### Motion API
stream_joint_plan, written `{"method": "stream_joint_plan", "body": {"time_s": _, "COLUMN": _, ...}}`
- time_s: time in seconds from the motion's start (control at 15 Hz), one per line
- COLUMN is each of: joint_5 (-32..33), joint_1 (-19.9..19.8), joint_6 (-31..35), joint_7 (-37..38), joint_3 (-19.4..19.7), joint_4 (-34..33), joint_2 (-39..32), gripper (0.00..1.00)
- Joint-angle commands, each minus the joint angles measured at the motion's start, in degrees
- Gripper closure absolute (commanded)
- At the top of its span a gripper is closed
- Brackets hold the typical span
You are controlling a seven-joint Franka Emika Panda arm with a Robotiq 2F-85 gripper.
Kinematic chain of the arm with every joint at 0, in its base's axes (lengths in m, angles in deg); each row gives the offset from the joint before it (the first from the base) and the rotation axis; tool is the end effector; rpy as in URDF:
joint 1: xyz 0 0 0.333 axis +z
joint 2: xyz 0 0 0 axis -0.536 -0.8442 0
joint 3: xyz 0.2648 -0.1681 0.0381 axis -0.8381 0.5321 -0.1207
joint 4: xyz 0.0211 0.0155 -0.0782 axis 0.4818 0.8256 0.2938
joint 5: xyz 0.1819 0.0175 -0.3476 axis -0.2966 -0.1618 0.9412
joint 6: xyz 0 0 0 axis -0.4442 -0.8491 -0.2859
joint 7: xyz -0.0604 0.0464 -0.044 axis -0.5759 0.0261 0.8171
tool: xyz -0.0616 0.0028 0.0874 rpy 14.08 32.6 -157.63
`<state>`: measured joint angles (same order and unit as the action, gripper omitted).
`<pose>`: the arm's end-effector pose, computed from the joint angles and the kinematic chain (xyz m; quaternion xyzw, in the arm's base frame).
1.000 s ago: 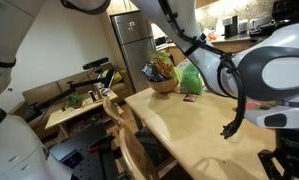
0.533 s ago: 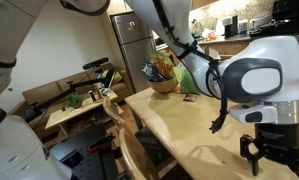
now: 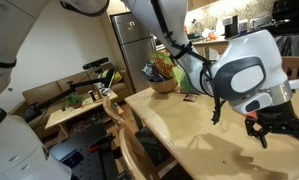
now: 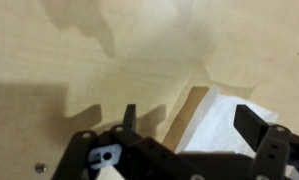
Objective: Move the piece of tissue at the right to the left
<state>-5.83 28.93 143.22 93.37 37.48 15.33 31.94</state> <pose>0.6090 -0.2521 0.1002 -0.1558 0.9740 -0.1594 0.0410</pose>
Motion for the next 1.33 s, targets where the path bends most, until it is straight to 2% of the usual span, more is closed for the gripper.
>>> {"method": "stream_joint_plan", "body": {"time_s": 0.0, "joint_5": -4.1, "joint_1": -0.7, "joint_6": 10.1, "joint_7": -1.5, "joint_3": -1.4, "joint_4": -2.2, "joint_2": -1.9, "gripper": 0.00}}
{"method": "stream_joint_plan", "body": {"time_s": 0.4, "joint_5": -10.6, "joint_1": -1.3, "joint_6": 18.8, "joint_7": -4.1, "joint_3": -3.8, "joint_4": -9.9, "joint_2": -9.4, "gripper": 0.00}}
{"method": "stream_joint_plan", "body": {"time_s": 0.8, "joint_5": -18.8, "joint_1": 3.5, "joint_6": 20.4, "joint_7": -0.7, "joint_3": 1.9, "joint_4": -16.2, "joint_2": -17.1, "gripper": 0.00}}
{"method": "stream_joint_plan", "body": {"time_s": 1.27, "joint_5": -26.3, "joint_1": 8.7, "joint_6": 19.1, "joint_7": 5.5, "joint_3": 9.4, "joint_4": -19.8, "joint_2": -21.8, "gripper": 0.00}}
